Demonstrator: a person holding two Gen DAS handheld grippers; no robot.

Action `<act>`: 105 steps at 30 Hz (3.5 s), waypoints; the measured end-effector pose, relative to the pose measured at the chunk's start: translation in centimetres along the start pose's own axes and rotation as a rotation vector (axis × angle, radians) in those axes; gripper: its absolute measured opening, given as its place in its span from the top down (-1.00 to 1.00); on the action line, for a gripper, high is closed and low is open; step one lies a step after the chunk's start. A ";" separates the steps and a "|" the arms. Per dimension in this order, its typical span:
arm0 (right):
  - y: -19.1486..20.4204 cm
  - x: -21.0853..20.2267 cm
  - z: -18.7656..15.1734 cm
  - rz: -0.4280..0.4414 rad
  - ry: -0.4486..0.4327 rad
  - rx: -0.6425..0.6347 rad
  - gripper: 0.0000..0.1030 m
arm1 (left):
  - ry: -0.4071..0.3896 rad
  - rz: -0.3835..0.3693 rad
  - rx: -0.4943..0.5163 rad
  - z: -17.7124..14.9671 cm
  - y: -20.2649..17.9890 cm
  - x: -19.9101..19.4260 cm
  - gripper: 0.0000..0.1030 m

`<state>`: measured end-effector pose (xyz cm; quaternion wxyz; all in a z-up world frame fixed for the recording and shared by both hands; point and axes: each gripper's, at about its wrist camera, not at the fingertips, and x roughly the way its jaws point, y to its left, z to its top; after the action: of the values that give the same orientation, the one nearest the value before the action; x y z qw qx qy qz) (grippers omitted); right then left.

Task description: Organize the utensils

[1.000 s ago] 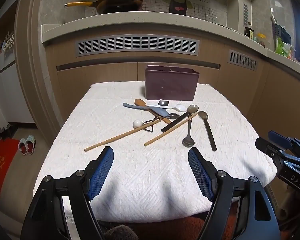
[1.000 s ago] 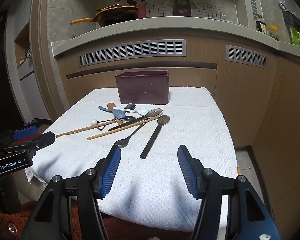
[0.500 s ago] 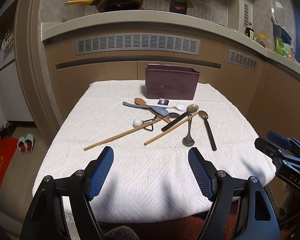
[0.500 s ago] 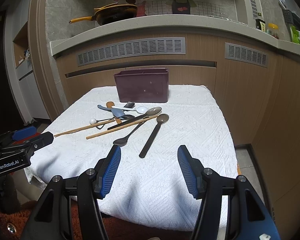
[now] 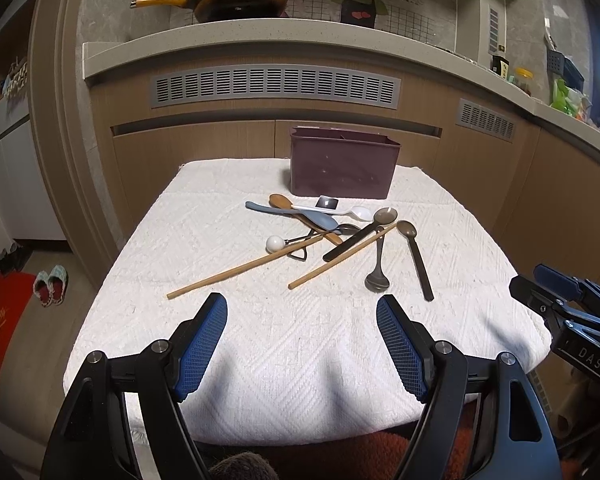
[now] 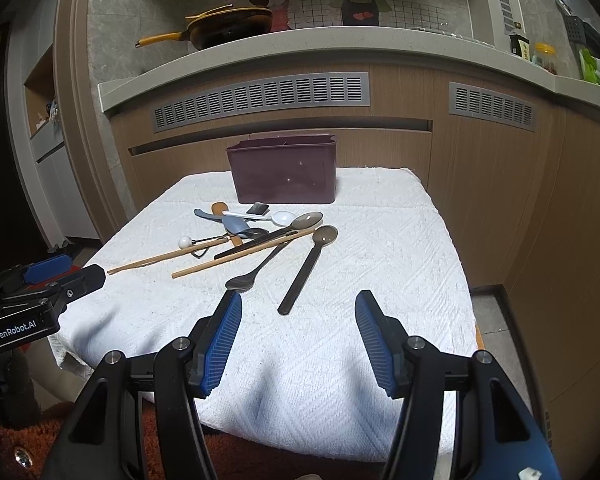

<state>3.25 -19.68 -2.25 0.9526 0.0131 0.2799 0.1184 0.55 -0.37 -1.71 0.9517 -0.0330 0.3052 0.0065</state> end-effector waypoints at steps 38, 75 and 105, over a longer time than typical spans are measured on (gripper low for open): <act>-0.2 0.1 -0.2 0.000 0.005 0.008 -0.08 | 0.003 0.004 -0.001 -0.1 0.0 0.0 -0.50; -2.6 19.0 7.7 0.022 0.296 -0.068 0.19 | 0.324 -0.286 0.287 6.6 5.3 17.1 0.14; 4.9 21.4 9.8 0.317 0.379 -0.303 0.24 | 0.207 -0.201 -0.151 9.4 10.9 16.8 0.92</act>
<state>24.85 -9.54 -4.89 0.8440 -0.1082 0.4265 0.3067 19.30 11.02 -4.44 0.9058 -0.1355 0.3956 -0.0692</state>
